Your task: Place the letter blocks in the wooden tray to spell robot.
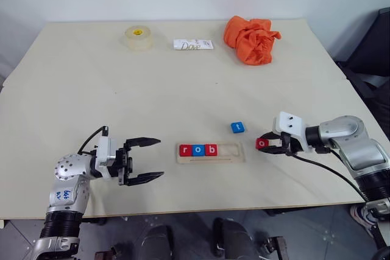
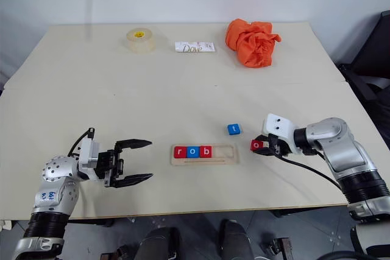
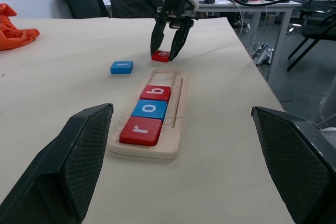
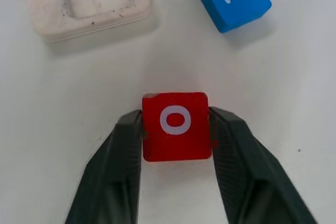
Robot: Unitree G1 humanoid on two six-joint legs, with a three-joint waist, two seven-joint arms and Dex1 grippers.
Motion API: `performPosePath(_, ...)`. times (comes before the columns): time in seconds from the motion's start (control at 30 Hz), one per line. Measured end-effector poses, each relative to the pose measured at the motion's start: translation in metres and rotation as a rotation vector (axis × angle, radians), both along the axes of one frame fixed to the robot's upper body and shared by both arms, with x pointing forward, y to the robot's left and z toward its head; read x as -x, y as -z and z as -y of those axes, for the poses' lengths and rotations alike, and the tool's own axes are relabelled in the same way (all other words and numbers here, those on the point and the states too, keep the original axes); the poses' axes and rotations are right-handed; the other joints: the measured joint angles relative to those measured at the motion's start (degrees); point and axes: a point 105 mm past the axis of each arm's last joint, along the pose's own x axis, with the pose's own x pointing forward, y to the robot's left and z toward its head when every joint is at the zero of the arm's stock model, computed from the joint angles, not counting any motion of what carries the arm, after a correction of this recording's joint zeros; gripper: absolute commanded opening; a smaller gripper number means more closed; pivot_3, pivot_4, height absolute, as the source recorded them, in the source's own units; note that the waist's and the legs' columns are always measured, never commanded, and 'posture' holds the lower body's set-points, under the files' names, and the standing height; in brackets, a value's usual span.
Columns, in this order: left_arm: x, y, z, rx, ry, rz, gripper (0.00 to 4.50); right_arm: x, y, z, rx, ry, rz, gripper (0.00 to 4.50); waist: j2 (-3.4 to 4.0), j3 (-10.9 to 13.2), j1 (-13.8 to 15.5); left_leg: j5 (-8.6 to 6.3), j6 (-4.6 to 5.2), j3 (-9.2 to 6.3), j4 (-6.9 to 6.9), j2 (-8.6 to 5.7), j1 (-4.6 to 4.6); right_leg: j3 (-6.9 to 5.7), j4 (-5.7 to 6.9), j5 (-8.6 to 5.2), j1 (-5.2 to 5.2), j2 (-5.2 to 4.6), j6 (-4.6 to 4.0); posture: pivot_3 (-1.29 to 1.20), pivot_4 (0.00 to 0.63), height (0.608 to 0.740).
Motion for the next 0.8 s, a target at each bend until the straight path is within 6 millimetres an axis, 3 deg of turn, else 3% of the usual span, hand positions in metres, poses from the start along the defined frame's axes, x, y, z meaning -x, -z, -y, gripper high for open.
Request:
performPosePath(0.1,0.0,0.0,0.0,0.001,-0.003,0.0,4.5,-0.001,-0.006,-0.002,-0.01,0.013,0.003,1.44,0.01,0.0,0.0,0.0,-0.01,0.01,-0.01,0.0,-0.01,0.0,0.01,0.0,-0.03,0.0,0.0,0.0,0.15,0.74)
performPosePath(0.23,-0.001,-0.001,0.0,0.0,0.0,0.003,4.5,0.007,-0.037,-0.023,-0.015,-0.002,-0.001,1.44,0.05,0.0,-0.1,0.0,-0.02,0.0,-0.03,0.04,-0.02,0.01,0.08,-0.03,-0.1,0.01,-0.05,0.0,0.15,0.74)
performPosePath(0.33,-0.001,0.0,0.0,0.001,-0.001,0.002,4.5,0.016,-0.045,-0.042,0.004,-0.02,-0.033,1.44,0.05,0.0,0.0,-0.01,-0.02,-0.03,-0.03,0.05,-0.02,-0.02,0.06,-0.04,-0.08,0.01,-0.07,0.0,0.15,0.74)
performPosePath(0.5,-0.003,-0.004,0.002,0.002,0.004,0.015,4.5,0.026,-0.028,-0.087,-0.037,-0.085,-0.108,1.44,0.05,0.0,0.0,-0.02,-0.02,-0.02,-0.02,0.03,-0.04,-0.01,0.08,-0.04,-0.09,-0.01,-0.07,0.0,0.15,0.74)
performPosePath(0.67,-0.002,-0.002,0.001,0.002,0.0,0.008,4.5,0.021,-0.02,-0.103,-0.014,-0.1,-0.113,1.44,0.05,0.0,0.0,-0.03,0.01,-0.01,0.0,0.02,-0.06,-0.01,0.07,-0.04,-0.1,-0.02,-0.07,0.0,0.15,0.74)
performPosePath(0.8,0.002,0.002,0.0,0.002,-0.008,-0.005,4.5,0.015,-0.012,-0.102,0.019,-0.094,-0.119,1.44,0.05,0.0,0.0,-0.03,0.01,0.01,0.0,0.02,-0.07,-0.01,0.06,-0.04,-0.1,-0.02,-0.07,0.0,0.15,0.74)
